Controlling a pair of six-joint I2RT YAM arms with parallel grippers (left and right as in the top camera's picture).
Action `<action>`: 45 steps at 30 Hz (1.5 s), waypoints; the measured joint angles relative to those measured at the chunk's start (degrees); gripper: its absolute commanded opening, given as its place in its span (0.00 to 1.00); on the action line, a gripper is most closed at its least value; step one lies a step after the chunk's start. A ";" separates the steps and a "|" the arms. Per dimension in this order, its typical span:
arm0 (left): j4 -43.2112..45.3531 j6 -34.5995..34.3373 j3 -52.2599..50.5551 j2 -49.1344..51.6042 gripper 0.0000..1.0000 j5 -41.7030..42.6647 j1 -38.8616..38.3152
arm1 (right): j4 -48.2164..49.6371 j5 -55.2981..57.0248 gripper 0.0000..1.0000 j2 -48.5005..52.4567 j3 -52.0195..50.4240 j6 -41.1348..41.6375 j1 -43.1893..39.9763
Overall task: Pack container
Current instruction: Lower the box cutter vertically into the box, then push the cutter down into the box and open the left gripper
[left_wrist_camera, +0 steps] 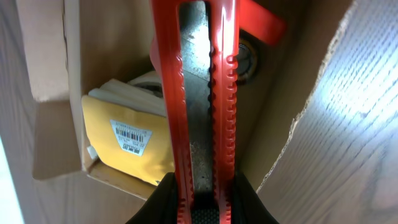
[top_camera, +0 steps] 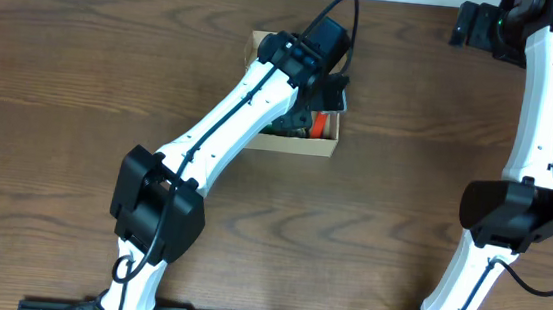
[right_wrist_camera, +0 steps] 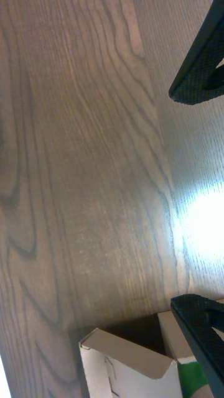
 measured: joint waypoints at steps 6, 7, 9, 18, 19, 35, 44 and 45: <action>-0.07 5.31 0.07 0.00 0.06 1.01 0.20 | 0.00 0.00 0.99 0.00 0.00 0.02 0.00; -0.17 5.77 0.07 0.00 0.05 1.25 0.31 | 0.00 0.00 0.99 0.00 0.00 0.00 0.00; -0.35 6.34 0.07 0.00 0.06 1.79 0.52 | 0.00 -0.02 0.99 0.00 0.00 0.00 0.00; -0.70 7.65 0.07 0.20 0.06 3.76 1.44 | 0.00 0.00 0.99 0.00 0.00 0.02 0.00; -0.92 7.65 0.07 0.42 0.06 3.87 1.51 | 0.00 -0.02 0.99 0.00 0.00 0.00 0.00; -1.49 7.61 0.07 4.31 0.06 4.33 2.25 | 0.00 0.00 0.99 0.00 0.00 0.15 0.00; -1.44 7.58 0.07 4.31 0.06 4.79 2.73 | 0.00 0.00 0.99 0.00 0.00 0.15 0.00; -1.44 7.58 0.07 4.31 0.06 4.90 2.73 | 0.00 0.00 0.99 0.00 0.00 0.15 0.00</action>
